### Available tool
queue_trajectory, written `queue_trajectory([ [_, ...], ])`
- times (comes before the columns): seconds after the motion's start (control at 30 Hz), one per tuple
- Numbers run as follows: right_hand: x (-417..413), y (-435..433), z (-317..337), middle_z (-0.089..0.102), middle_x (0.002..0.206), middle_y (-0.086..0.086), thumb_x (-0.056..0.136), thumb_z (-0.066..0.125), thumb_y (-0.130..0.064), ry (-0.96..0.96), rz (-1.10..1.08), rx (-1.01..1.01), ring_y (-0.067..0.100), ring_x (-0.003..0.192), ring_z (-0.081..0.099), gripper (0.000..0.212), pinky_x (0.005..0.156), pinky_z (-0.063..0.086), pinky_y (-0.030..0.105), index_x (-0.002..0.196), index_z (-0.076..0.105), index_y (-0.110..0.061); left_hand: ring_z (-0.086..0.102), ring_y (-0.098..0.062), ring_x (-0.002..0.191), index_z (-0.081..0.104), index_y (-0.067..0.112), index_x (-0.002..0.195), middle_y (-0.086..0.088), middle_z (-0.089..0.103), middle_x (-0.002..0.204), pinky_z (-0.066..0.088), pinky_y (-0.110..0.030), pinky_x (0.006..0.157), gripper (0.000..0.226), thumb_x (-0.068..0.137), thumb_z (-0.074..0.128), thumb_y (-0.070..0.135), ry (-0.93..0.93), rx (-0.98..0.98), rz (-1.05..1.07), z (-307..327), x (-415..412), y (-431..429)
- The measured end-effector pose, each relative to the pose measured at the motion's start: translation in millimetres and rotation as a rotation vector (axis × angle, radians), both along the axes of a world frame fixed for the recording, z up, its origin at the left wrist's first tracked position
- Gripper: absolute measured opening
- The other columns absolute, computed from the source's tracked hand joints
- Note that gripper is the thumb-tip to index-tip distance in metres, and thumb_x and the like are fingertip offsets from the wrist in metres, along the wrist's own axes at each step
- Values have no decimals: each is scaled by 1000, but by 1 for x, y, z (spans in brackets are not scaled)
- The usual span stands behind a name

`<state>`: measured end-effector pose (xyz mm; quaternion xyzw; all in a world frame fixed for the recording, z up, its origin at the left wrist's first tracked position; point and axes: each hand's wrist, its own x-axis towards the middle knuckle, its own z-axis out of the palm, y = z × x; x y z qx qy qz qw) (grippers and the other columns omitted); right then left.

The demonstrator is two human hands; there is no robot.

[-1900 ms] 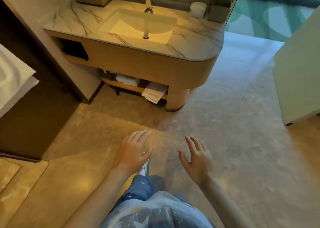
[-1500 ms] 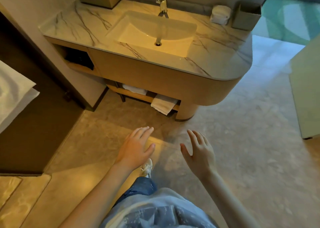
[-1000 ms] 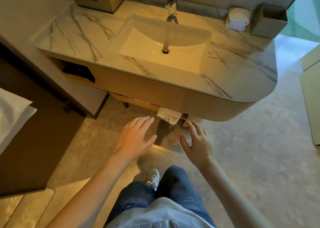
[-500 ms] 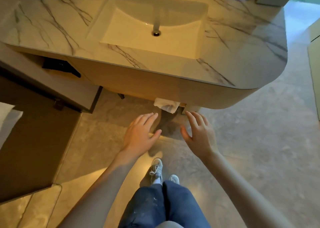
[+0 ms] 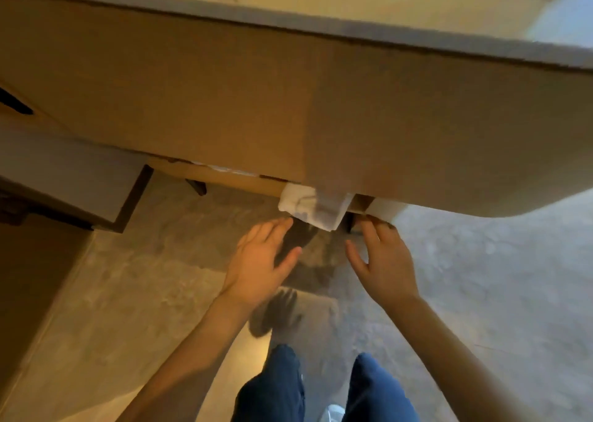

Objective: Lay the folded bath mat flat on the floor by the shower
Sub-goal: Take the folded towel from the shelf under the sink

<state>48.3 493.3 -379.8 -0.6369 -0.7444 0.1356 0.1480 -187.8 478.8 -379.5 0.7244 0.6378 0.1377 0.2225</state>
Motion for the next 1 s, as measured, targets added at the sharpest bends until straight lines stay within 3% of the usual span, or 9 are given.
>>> queue_trajectory([
  [0.13,-2,45,-102,59,135,10,93,38,-53,-30,-11,17,34,123,54,59,93,51,45,137,53,-16,51,-26,124,53,18,138,-5,58,136,42,-35,99,60,91,42,53,-35,54,50,-96,-2,51],
  [0.33,-1,87,-226,55,139,8,96,40,-51,-11,31,148,32,121,54,56,90,54,45,141,47,-18,44,-21,131,50,26,140,0,50,144,27,-22,101,49,94,58,41,-121,136,116,-217,0,99],
  [0.5,3,112,-264,56,137,8,97,29,-58,0,43,249,31,122,54,59,94,51,44,136,48,-19,42,-18,132,52,25,139,0,51,144,29,-26,101,60,90,40,58,-190,239,99,-257,-3,121],
  [0.57,4,118,-269,54,139,6,96,24,-62,17,39,260,28,123,52,62,93,51,42,136,48,-20,41,-15,131,51,27,139,2,50,143,31,-26,100,56,92,43,57,-203,263,93,-260,-5,129],
  [0.67,3,123,-275,50,139,5,95,27,-63,218,-71,204,25,117,55,62,90,54,38,138,47,-22,42,-17,131,52,26,138,1,49,143,36,-30,101,47,96,52,47,-260,227,137,-264,-5,144],
  [0.77,-6,125,-281,44,139,8,95,38,-58,414,-200,111,28,117,54,57,92,54,43,137,48,-21,43,-24,129,49,26,139,-4,41,144,42,-40,104,47,96,54,43,-375,70,271,-266,-1,157],
  [0.87,-16,129,-289,34,143,10,96,52,-44,521,-292,63,29,122,44,46,96,48,41,137,45,-25,44,-26,123,45,27,142,-7,35,143,42,-35,99,48,97,55,40,-605,-83,389,-268,6,169],
  [1.0,-25,135,-294,38,132,0,94,59,-40,956,-360,-202,26,115,46,54,87,51,38,138,29,-42,47,-25,115,47,23,138,-5,39,129,43,-31,91,47,95,62,30,-746,-103,424,-273,9,182],
])
